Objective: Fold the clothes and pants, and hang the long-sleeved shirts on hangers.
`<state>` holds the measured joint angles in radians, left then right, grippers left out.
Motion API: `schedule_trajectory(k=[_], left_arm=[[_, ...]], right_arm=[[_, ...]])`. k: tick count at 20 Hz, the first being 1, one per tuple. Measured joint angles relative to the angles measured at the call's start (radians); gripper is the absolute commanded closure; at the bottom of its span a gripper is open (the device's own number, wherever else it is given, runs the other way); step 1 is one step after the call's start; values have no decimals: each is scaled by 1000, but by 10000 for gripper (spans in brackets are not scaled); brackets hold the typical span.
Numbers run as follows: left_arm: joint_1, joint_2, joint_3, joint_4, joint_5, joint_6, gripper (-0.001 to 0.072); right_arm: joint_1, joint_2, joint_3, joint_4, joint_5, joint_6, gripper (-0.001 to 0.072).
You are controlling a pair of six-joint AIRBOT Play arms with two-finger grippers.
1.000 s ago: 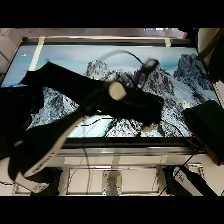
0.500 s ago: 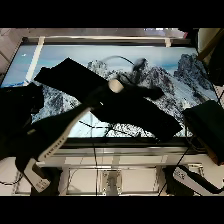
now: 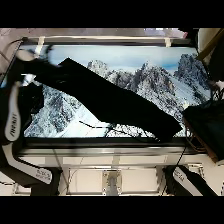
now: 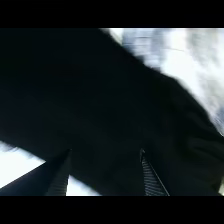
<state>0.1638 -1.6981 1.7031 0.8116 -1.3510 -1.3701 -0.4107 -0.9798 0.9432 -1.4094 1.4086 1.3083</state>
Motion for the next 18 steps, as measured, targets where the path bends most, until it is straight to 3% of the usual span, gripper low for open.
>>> schedule_trajectory(k=[3, 5, 9, 11, 14, 15, 16, 18], left_arm=[[185, 4, -58, 17, -79, 6, 255], [258, 7, -115, 19, -85, 23, 447], [317, 10, -188, -4, 50, 75, 453], [324, 14, -202, -118, 153, 168, 453], [330, 16, -211, -372, 272, 390, 394], [331, 17, -212, -426, 297, 442, 214], [331, 17, -214, -446, 319, 494, 106], [324, 18, -215, -399, 341, 578, 103]], right_arm=[[0, 43, -161, -1, -66, 34, 116], [0, 56, -230, 0, -129, 71, 117], [-1, 65, -284, 25, -216, 118, 117], [-1, 68, -290, 33, -234, 126, 118], [-1, 69, -285, 21, -248, 132, 119], [-1, 69, -282, 14, -251, 134, 120], [-1, 69, -281, 4, -252, 135, 121], [-1, 69, -278, -11, -259, 136, 122]])
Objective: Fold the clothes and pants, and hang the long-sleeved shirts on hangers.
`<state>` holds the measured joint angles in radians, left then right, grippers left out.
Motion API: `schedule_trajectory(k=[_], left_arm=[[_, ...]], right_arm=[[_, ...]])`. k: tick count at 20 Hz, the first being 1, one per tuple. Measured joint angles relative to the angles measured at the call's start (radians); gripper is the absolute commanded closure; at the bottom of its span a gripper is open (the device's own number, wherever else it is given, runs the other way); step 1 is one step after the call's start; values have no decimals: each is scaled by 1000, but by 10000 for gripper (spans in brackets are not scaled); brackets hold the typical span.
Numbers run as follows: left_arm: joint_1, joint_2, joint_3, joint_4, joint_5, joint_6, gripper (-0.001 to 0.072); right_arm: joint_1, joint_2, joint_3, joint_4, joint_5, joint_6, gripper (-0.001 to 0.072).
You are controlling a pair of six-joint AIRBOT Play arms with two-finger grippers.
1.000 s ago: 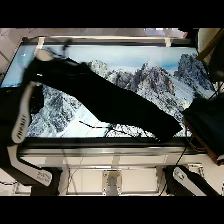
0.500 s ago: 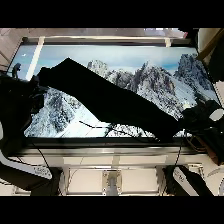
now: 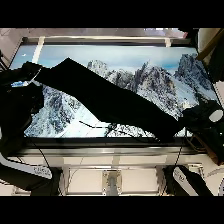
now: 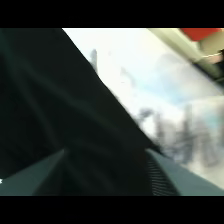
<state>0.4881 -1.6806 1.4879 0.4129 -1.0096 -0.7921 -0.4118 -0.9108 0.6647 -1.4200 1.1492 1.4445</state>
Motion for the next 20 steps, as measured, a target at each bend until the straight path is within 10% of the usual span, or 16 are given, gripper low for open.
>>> schedule_trajectory(k=[4, 6, 10, 11, 12, 14, 20], left_arm=[[-101, 12, -1, 296, 23, 175, 168], [-198, 14, -1, 540, 107, 214, 604], [-347, 6, 6, 1021, 395, -196, 544], [-356, 1, 15, 1086, 443, -359, 493], [-352, -10, 28, 1136, 475, -547, 268], [-315, -33, 58, 1141, 485, -813, 236], [-233, -126, 118, 803, 363, -851, 236]], right_arm=[[0, 0, 2, 7, -7, 4, 123], [0, 0, 2, 21, -11, 5, 123], [0, 0, 2, 41, -14, 6, 123], [0, 0, 2, 44, -14, 6, 123], [0, 0, 2, 47, -15, 6, 123], [0, 0, 2, 49, -19, 6, 123], [0, 0, 2, 53, -82, 6, 123]])
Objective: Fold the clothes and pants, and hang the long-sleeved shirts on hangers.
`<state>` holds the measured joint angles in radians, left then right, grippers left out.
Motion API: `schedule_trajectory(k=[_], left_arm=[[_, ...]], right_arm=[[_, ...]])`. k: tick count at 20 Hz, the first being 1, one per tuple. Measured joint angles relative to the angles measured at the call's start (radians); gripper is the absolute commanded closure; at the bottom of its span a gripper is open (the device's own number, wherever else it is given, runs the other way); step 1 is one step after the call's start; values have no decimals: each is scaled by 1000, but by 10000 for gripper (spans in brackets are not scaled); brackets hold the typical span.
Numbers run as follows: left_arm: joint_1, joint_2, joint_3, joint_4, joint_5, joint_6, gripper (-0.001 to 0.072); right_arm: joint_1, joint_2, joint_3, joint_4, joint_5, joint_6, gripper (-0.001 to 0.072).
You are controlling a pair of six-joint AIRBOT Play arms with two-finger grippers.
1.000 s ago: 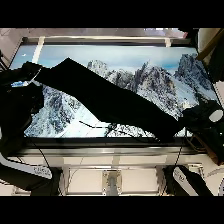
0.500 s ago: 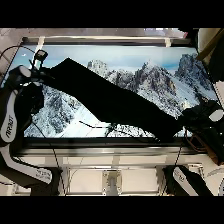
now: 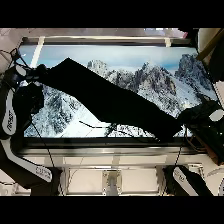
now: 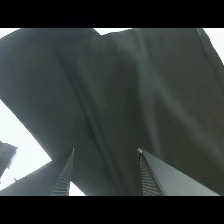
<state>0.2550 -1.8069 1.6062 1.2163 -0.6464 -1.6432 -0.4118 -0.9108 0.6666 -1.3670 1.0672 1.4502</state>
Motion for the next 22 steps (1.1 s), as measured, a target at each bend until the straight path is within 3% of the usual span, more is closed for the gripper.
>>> schedule_trajectory(k=[10, 12, 15, 17, 18, 22], left_arm=[[2, -163, 58, -222, -23, 5, 249], [-7, -196, 83, -269, -7, 24, 356], [-15, -233, 106, -303, 7, 37, 383], [-18, -245, 113, -316, 13, 49, 637], [-18, -249, 116, -319, 15, 60, 697], [-18, -255, 120, -328, 18, 92, 699]], right_arm=[[0, 0, 0, 2, 18, 0, 123], [0, 0, 0, 6, 21, 0, 123], [0, 0, 0, 11, 21, 0, 123], [0, 0, 0, 15, 21, 0, 123], [0, 0, 0, 15, 21, 0, 123], [0, 0, 0, 17, 21, 0, 123]])
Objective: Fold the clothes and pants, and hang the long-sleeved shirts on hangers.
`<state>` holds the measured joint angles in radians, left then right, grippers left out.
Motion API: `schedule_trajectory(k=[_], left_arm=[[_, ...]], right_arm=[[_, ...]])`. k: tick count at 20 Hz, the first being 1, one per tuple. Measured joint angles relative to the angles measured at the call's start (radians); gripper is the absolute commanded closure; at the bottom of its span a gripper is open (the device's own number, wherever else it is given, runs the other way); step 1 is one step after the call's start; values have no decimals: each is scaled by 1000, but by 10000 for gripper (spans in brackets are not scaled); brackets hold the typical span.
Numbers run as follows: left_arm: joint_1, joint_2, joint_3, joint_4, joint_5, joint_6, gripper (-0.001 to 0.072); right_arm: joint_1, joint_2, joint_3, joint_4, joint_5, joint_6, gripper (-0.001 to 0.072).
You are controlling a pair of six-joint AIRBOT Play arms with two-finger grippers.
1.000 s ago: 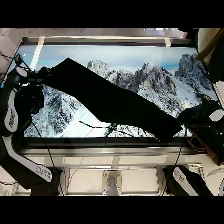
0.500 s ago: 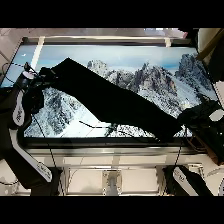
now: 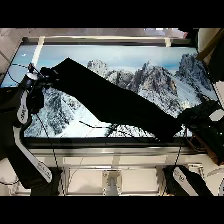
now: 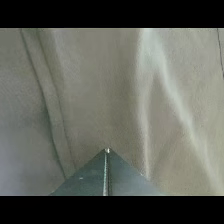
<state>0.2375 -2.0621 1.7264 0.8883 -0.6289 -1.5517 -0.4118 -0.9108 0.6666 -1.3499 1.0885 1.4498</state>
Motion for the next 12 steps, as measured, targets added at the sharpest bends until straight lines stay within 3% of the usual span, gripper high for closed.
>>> schedule_trajectory(k=[1, 2, 3, 4, 9, 12], left_arm=[[0, 1, 0, 0, 0, 4, 699], [2, 6, 0, 0, -2, 7, 620], [6, 14, 1, 0, -6, 16, 336], [13, 26, 2, -1, -10, 32, 223], [85, 72, 2, 0, -100, 56, 227], [102, 65, 2, 0, -142, 54, 297]], right_arm=[[0, 0, 0, 0, 2, 0, 123], [0, 0, 0, 0, 7, 0, 123], [0, 0, 0, -3, 16, 0, 123], [0, 0, 0, -10, 24, 0, 123], [0, 0, 0, -29, 48, 0, 123], [0, 0, 0, -14, 32, 0, 123]])
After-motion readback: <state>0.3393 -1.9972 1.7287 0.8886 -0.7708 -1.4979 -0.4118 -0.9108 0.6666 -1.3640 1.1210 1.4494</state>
